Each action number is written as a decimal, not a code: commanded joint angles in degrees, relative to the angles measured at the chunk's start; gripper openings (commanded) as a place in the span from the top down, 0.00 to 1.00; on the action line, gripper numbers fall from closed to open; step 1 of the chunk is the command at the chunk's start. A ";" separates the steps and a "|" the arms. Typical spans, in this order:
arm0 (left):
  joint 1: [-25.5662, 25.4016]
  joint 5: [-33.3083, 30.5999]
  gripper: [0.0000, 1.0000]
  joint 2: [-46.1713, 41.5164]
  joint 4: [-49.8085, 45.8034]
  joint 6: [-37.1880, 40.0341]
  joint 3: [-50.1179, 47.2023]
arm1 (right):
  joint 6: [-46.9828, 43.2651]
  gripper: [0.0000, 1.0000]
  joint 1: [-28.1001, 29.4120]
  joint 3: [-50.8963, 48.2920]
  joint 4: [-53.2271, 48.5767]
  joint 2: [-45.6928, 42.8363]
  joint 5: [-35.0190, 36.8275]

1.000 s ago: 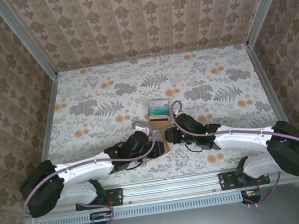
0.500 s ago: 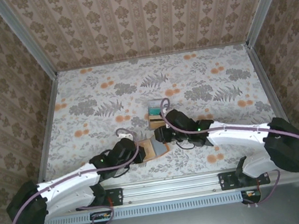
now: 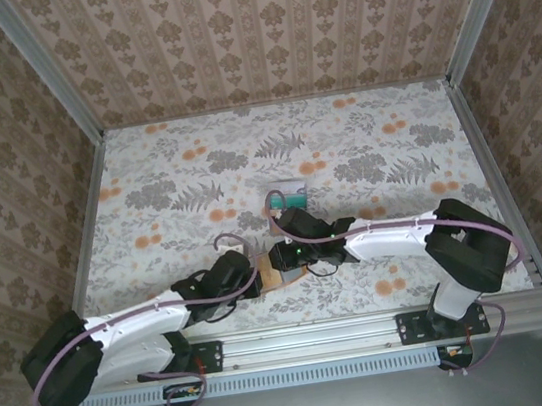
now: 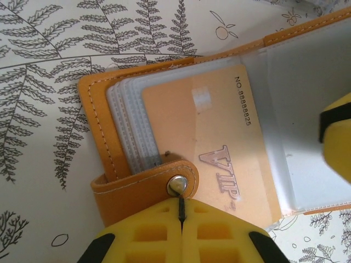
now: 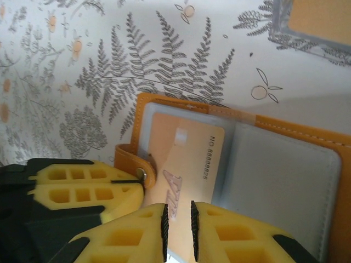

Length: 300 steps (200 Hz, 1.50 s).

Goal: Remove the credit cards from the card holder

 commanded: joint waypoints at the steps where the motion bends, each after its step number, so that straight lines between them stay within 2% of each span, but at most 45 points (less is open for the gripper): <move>1: 0.20 -0.66 0.95 0.46 -1.20 -0.86 -0.31 | 1.38 0.77 -0.12 0.66 -2.26 1.71 -1.15; 210: -1.73 -0.85 0.95 0.91 -0.77 -1.85 -0.53 | 4.65 0.80 -1.29 -0.92 3.53 6.58 -6.59; 217: -1.76 -0.93 0.95 0.97 -0.82 -1.89 -0.53 | 4.83 0.81 -1.36 -0.92 3.70 6.65 -6.74; 245: -1.76 -1.17 0.96 0.93 -1.36 -2.12 -0.40 | 4.91 0.98 -1.54 -1.24 3.44 6.22 -6.56; 300: -1.40 -2.89 1.00 0.89 -4.94 -2.77 -0.04 | 4.56 1.00 -3.86 -3.74 2.64 3.37 -5.91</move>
